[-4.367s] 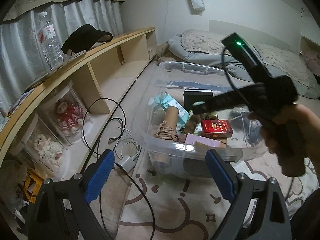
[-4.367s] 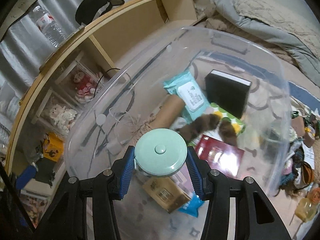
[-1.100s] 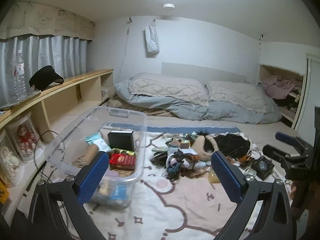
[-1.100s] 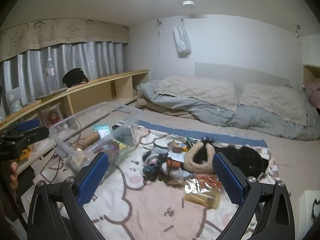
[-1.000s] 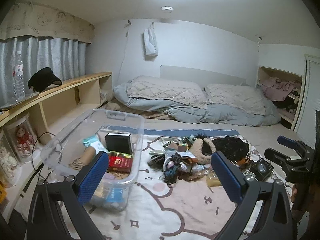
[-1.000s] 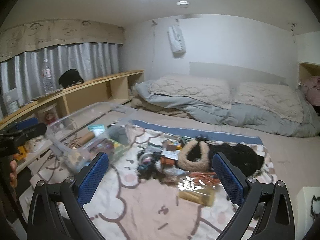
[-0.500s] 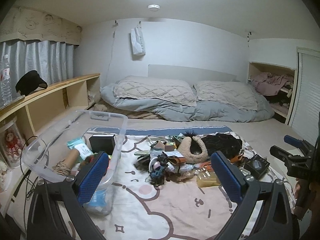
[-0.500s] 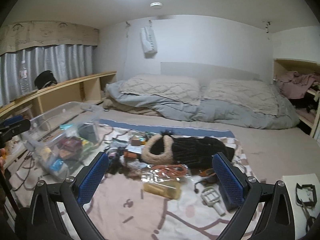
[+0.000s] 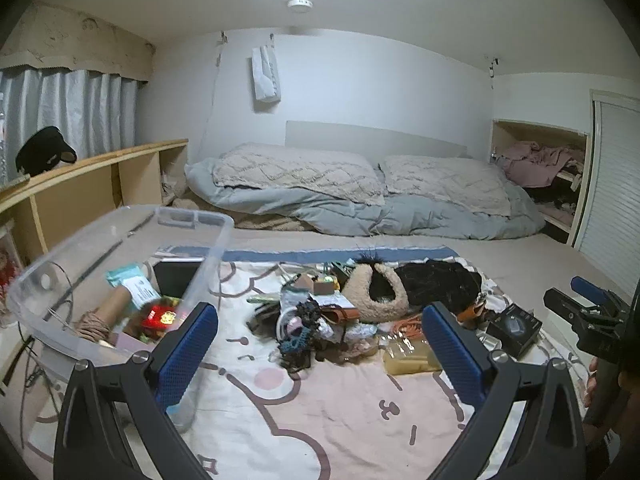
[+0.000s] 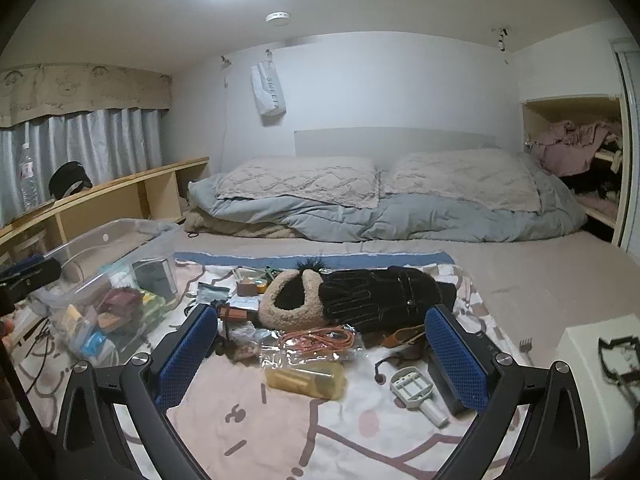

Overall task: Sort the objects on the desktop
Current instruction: 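Withdraw both tools from the bin back toward the cluttered pile, then move the right tool toward the black box and white plastic holder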

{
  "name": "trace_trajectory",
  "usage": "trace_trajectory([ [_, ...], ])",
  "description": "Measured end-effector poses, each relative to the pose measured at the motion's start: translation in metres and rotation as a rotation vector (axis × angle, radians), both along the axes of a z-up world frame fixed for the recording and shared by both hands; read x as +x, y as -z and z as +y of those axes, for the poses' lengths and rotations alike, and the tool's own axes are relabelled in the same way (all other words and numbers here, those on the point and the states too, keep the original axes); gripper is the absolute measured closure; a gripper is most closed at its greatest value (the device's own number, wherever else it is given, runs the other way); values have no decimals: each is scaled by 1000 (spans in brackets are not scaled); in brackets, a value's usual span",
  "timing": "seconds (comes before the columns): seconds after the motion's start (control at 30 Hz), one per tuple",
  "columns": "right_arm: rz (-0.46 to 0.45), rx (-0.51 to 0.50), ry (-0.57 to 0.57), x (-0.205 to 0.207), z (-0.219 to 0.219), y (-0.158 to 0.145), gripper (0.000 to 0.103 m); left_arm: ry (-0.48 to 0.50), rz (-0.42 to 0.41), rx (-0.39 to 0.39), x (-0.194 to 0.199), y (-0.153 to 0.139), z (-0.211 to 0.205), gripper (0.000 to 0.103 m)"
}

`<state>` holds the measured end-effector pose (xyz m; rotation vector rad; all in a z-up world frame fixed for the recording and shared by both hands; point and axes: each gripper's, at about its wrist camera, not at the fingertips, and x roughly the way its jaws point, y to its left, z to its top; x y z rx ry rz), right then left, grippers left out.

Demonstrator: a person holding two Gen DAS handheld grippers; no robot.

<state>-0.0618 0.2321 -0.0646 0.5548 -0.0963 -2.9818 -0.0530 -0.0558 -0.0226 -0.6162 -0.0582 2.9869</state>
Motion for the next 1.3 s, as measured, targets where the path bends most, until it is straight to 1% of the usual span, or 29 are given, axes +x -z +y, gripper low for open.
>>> trace_trajectory([
  [0.13,-25,25,29,-9,-2,21,0,3,-29,-5,-12,22,9,0],
  [0.27,-65,10,32,-19,0,41,0,6,-61,1,-26,42,16,0],
  [0.47,-116,-1,40,-33,2,68,0,7,-96,32,-48,68,22,0],
  [0.57,-186,8,46,-45,2,83,0,4,-122,39,-55,83,22,0],
  [0.67,-303,12,20,-63,2,101,0,-11,-159,26,-61,99,21,0],
  [0.8,-364,-16,43,-79,7,114,0,-22,-218,57,-66,116,14,0],
  [0.97,-433,-5,103,-106,14,123,0,-52,-264,72,-70,126,8,0],
  [1.03,-463,26,127,-121,16,130,0,-55,-273,83,-71,127,5,0],
  [1.2,-546,112,183,-152,17,150,0,-65,-281,77,-73,130,2,0],
  [1.3,-555,125,210,-163,20,156,0,-68,-290,77,-75,131,1,0],
])
